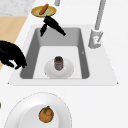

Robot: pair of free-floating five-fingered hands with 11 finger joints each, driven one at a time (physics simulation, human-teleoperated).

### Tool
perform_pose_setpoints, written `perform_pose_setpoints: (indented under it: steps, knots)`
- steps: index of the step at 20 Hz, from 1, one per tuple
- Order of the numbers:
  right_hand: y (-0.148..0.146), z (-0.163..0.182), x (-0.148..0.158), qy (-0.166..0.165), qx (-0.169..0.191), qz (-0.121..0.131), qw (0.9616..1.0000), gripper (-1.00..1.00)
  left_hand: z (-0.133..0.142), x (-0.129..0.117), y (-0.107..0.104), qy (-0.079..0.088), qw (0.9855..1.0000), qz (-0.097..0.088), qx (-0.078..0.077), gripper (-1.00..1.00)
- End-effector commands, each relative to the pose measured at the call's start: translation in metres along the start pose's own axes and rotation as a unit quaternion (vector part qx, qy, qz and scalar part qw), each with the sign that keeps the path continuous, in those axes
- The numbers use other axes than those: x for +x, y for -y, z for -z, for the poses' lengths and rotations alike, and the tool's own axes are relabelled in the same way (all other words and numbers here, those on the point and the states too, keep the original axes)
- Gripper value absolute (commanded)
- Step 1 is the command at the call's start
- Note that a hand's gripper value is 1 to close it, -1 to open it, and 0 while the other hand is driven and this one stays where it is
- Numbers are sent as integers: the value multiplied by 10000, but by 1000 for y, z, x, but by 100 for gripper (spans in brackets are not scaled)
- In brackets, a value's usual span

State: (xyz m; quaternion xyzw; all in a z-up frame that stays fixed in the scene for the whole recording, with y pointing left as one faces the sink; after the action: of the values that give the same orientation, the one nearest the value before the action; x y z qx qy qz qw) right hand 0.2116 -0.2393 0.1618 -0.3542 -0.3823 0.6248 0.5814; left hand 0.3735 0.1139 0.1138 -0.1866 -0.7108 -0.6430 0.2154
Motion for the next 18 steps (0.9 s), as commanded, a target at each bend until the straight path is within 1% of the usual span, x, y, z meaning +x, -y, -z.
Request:
perform_pose_setpoints:
  steps: [1, 2, 3, 4, 5, 6, 8, 9, 10, 12, 13, 14, 15, 16, 17, 18]
  knots:
    - [0, 0, 0, 0, 0, 0, 10000, 0, -12, 21, -3, 36, 9994, 348, 4, -100]
    - [0, 0, 0, 0, 0, 0, 10000, 0, -15, 24, -4, 34, 9990, 450, 12, -100]
    - [0, 0, 0, 0, 0, 0, 10000, 0, -22, 22, -2, -115, 9994, 307, 131, -100]
    - [0, 0, 0, 0, 0, 0, 10000, 0, -27, 28, -2, -27, 9992, 388, 128, -100]
    - [0, 0, 0, 0, 0, 0, 10000, 0, -28, 37, -5, 11, 9990, 442, 53, -100]
    - [0, 0, 0, 0, 0, 0, 10000, 0, -30, 45, -11, 31, 9988, 483, 39, -100]
    - [0, 0, 0, 0, 0, 0, 10000, 0, -33, 57, -17, 1, 9991, 426, 29, -100]
    - [0, 0, 0, 0, 0, 0, 10000, 0, -34, 62, -23, 11, 9994, 334, 13, -100]
    - [0, 0, 0, 0, 0, 0, 10000, 0, -34, 70, -26, 11, 9995, 312, 8, -100]
    - [0, 0, 0, 0, 0, 0, 10000, 0, -36, 88, -31, 24, 9989, 468, 8, -100]
    - [0, 0, 0, 0, 0, 0, 10000, 0, -40, 95, -33, 24, 9988, 493, 7, -100]
    - [0, 0, 0, 0, 0, 0, 10000, 0, -43, 103, -36, 13, 9990, 452, 11, -100]
    - [0, 0, 0, 0, 0, 0, 10000, 0, -48, 108, -36, -29, 9995, 301, 25, -100]
    - [0, 0, 0, 0, 0, 0, 10000, 0, -51, 115, -33, -70, 9997, 233, 46, -100]
    - [0, 0, 0, 0, 0, 0, 10000, 0, -54, 122, -31, -76, 9997, 236, 50, -100]
    - [0, 0, 0, 0, 0, 0, 10000, 0, -58, 128, -30, -67, 9996, 263, 23, -100]
